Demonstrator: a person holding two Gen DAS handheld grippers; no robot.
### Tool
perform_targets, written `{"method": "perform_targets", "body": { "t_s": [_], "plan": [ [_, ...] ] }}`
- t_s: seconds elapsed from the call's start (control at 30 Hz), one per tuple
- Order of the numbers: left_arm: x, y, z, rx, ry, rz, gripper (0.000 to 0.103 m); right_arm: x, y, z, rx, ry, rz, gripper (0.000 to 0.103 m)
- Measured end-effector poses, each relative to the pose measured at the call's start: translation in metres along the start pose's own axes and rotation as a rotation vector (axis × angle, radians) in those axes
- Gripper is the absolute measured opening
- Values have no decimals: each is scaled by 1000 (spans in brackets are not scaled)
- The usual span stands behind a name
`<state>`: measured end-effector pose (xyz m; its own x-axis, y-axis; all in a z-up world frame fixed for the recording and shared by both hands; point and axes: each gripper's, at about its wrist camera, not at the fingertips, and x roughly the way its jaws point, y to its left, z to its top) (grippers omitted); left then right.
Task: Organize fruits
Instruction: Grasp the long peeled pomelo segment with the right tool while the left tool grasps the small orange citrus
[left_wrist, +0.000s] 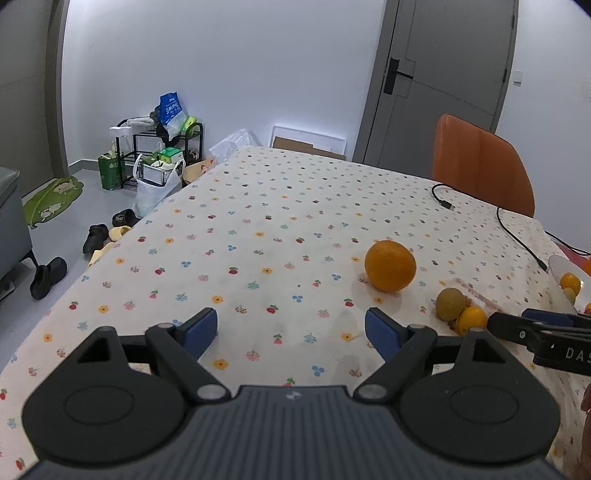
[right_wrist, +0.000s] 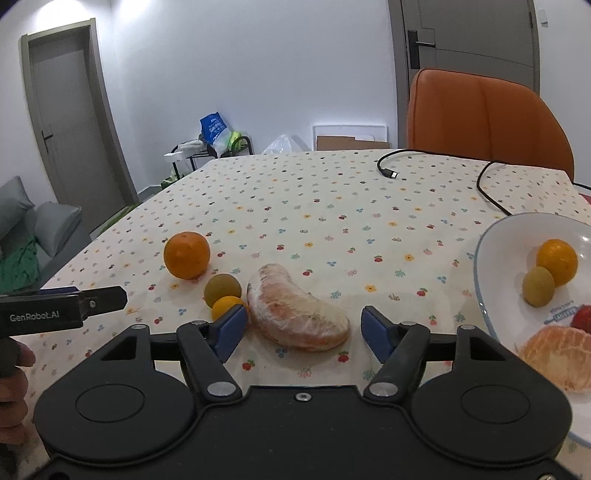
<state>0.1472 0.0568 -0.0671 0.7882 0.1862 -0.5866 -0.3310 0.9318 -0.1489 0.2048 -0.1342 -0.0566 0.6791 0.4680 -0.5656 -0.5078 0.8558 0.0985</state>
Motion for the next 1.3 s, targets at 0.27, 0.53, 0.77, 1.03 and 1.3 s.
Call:
{"method": "perform_targets", "body": {
  "t_s": [0.27,0.53,0.77,1.03,1.3],
  "plan": [
    [3,3,2,-9,-4,7,86,16,10,5,-55,13,-2,68],
    [6,1,3,-1,-4,9,86,13,12,4,-83,7,-2,59],
    [4,-3,1,5,-2,2,86,2,11,-2,-86,11,-2,59],
    [1,-16,-3,25,4,-31,86,-14,3,-12,-63,8,-37,59],
    [-1,-29,-7,49,8,-55,86,-28,1,-16,-34,48,-21,61]
  ]
}}
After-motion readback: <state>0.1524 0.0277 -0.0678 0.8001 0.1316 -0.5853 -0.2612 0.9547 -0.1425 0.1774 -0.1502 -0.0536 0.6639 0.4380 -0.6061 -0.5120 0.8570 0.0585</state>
